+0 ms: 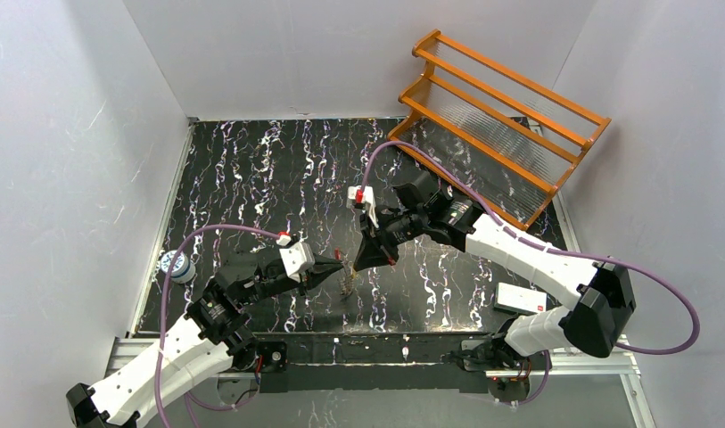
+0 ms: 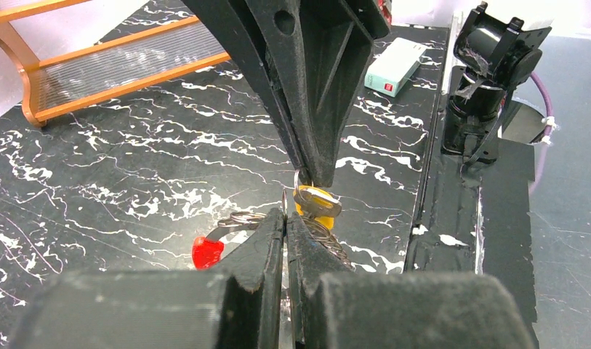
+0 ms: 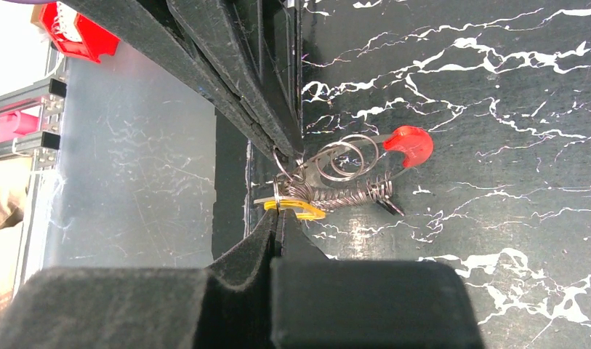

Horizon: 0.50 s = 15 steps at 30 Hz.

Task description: Put the keys on the keyring

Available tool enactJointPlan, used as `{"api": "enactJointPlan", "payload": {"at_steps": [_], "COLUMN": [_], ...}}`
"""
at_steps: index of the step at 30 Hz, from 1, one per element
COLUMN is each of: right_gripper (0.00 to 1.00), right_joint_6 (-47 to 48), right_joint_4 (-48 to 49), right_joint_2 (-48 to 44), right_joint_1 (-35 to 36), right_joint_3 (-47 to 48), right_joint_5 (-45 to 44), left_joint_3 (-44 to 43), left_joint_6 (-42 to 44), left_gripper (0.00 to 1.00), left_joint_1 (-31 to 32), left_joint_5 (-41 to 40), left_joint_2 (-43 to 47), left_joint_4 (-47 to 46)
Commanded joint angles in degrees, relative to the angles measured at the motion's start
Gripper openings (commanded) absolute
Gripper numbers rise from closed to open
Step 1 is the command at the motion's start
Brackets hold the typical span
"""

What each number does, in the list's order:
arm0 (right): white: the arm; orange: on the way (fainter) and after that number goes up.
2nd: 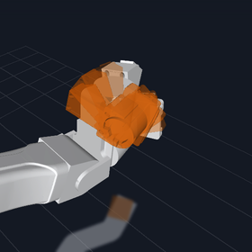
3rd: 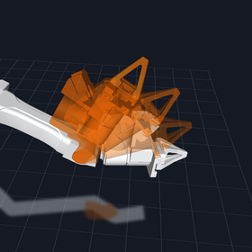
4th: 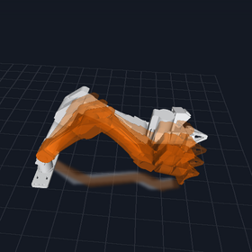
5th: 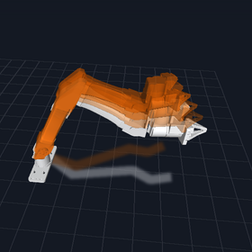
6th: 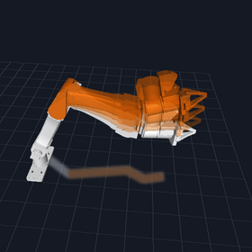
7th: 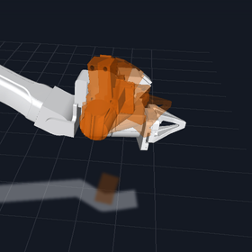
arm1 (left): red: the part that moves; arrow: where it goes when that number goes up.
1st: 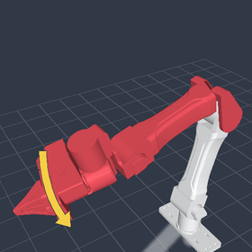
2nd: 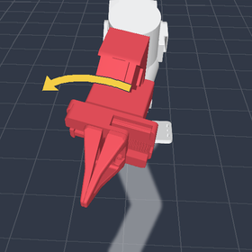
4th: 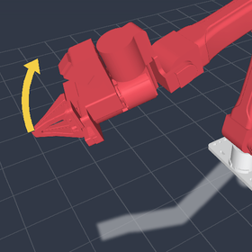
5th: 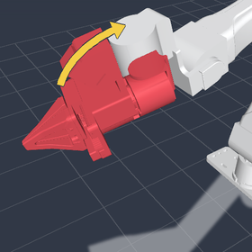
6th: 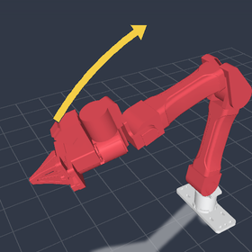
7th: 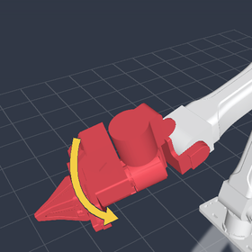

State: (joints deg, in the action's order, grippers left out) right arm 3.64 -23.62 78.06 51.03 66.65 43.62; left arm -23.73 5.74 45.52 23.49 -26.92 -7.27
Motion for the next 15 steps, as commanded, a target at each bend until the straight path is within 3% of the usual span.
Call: {"api": "enactJointPlan", "payload": {"at_steps": [1, 15], "right_gripper": [0.01, 0.01], "right_joint_6": [0.1, -0.4], "right_joint_4": [1.4, 3.5], "right_joint_2": [0.3, -0.6], "right_joint_1": [0.0, -0.1], "right_joint_3": [1.3, 1.6], "right_joint_5": [-0.7, -1.1], "left_joint_3": [0.3, 0.4], "left_joint_6": [-0.3, -0.7], "left_gripper": [0.00, 0.00], "left_joint_1": [0.2, 0.2], "left_joint_5": [1.2, 1.5], "left_joint_2": [0.8, 0.8], "left_joint_4": [-1.9, -2.0]}}
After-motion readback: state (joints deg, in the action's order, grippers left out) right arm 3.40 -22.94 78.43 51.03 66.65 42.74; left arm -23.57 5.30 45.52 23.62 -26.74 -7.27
